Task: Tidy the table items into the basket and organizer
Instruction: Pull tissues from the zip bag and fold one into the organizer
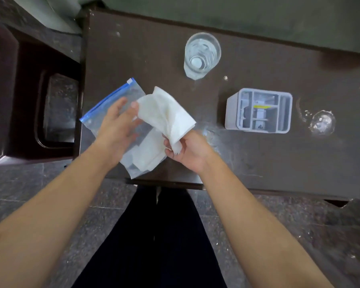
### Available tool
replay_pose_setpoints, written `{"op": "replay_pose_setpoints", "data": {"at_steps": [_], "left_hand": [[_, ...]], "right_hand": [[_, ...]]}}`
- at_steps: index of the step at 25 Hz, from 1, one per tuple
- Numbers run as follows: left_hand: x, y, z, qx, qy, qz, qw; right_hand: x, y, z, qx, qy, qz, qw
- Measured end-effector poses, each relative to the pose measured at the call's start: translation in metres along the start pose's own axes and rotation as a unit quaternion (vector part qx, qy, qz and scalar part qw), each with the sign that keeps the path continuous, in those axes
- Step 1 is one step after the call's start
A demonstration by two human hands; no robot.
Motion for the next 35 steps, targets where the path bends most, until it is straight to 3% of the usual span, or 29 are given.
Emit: {"op": "replay_pose_setpoints", "data": {"at_steps": [1, 3, 6, 8, 11, 16, 20, 23, 25, 27, 29, 32, 35], "left_hand": [[-0.005, -0.006, 0.005, -0.027, 0.055, 0.052, 0.997], [-0.009, -0.011, 0.009, -0.027, 0.060, 0.116, 0.991], [-0.002, -0.017, 0.014, -0.048, 0.031, 0.037, 0.998], [-0.001, -0.021, 0.020, -0.068, 0.038, -0.013, 0.997], [-0.001, -0.025, 0.025, -0.075, 0.034, -0.027, 0.996], [-0.009, -0.023, 0.031, -0.077, 0.028, -0.028, 0.996], [-0.017, -0.021, 0.034, -0.074, 0.042, -0.040, 0.996], [-0.014, -0.013, 0.027, -0.049, 0.059, 0.043, 0.996], [-0.006, -0.004, 0.016, -0.026, 0.077, 0.143, 0.986], [0.006, 0.001, 0.005, -0.011, 0.066, 0.186, 0.980], [0.016, -0.004, 0.001, 0.008, -0.005, 0.117, 0.993], [0.019, -0.019, 0.004, 0.027, -0.141, -0.084, 0.986], [0.023, -0.029, 0.013, -0.009, -0.148, -0.093, 0.985]], "right_hand": [[-0.002, -0.005, -0.003, 0.012, 0.015, -0.001, 1.000], [-0.006, -0.011, -0.008, 0.023, 0.071, 0.003, 0.997], [-0.010, -0.017, -0.011, 0.001, 0.153, -0.007, 0.988], [-0.017, -0.020, -0.010, -0.029, 0.086, 0.003, 0.996], [-0.022, -0.020, 0.000, -0.056, -0.046, 0.055, 0.996], [-0.024, -0.021, 0.007, -0.170, 0.130, -0.032, 0.976], [-0.024, -0.028, 0.009, -0.225, 0.164, -0.088, 0.956], [-0.026, -0.031, 0.005, -0.216, 0.161, -0.079, 0.960], [-0.027, -0.032, 0.004, -0.179, 0.123, -0.014, 0.976], [-0.025, -0.030, 0.003, -0.121, 0.062, 0.064, 0.989], [-0.025, -0.029, 0.001, -0.083, 0.028, 0.104, 0.991], [-0.029, -0.033, -0.002, -0.068, 0.027, 0.084, 0.994], [-0.031, -0.033, 0.001, -0.040, 0.042, 0.044, 0.997]]}}
Point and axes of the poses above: each hand's wrist, its own y-axis away from the middle knuckle, its own x-axis out of the palm, z = x × y, the point moved 2 cm from there along -y, towards the middle knuckle, and after that the axes turned 14 degrees about -y, right-handed, at the moved point
